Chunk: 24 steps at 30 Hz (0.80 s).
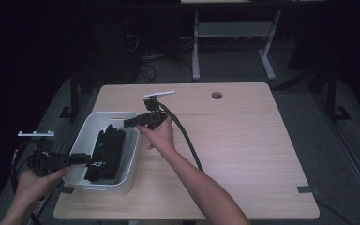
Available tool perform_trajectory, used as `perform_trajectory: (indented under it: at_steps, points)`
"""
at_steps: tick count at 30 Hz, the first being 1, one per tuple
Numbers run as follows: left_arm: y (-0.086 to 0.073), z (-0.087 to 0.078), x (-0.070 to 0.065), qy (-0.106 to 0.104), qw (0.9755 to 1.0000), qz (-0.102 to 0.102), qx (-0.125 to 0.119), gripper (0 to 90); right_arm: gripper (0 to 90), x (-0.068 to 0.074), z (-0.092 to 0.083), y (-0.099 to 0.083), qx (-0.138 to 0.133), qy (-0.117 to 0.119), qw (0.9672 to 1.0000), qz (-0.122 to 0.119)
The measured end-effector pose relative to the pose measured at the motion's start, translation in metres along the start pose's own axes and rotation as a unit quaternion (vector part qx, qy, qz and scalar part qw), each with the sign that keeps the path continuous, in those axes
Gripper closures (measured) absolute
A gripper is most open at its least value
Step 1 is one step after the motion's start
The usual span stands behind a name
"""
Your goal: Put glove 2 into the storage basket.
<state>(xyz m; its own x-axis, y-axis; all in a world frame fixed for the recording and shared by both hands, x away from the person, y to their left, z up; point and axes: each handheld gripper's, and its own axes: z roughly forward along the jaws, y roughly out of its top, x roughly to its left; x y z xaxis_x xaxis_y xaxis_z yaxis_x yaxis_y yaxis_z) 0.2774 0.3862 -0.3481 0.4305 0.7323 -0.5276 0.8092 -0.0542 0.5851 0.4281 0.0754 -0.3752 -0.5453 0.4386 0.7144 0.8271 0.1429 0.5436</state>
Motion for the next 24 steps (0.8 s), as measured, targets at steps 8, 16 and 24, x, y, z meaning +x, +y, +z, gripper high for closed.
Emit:
perform_trajectory:
  at_steps: [8, 16, 24]
  points:
    - [0.010, 0.007, -0.013, -0.010, 0.9999, 0.012, -0.002, 41.6, 52.2, -0.005, -0.016, 0.000, -0.014, 0.011, 0.9999, 0.001]
    - [0.018, 0.015, -0.023, -0.021, 0.9996, 0.018, -0.005, 35.2, 48.7, -0.006, -0.032, 0.000, -0.020, 0.013, 0.9997, 0.000]
    - [0.021, 0.021, -0.029, -0.024, 0.9995, 0.019, -0.008, 28.4, 46.3, -0.008, -0.046, 0.002, -0.029, 0.012, 0.9995, -0.003]
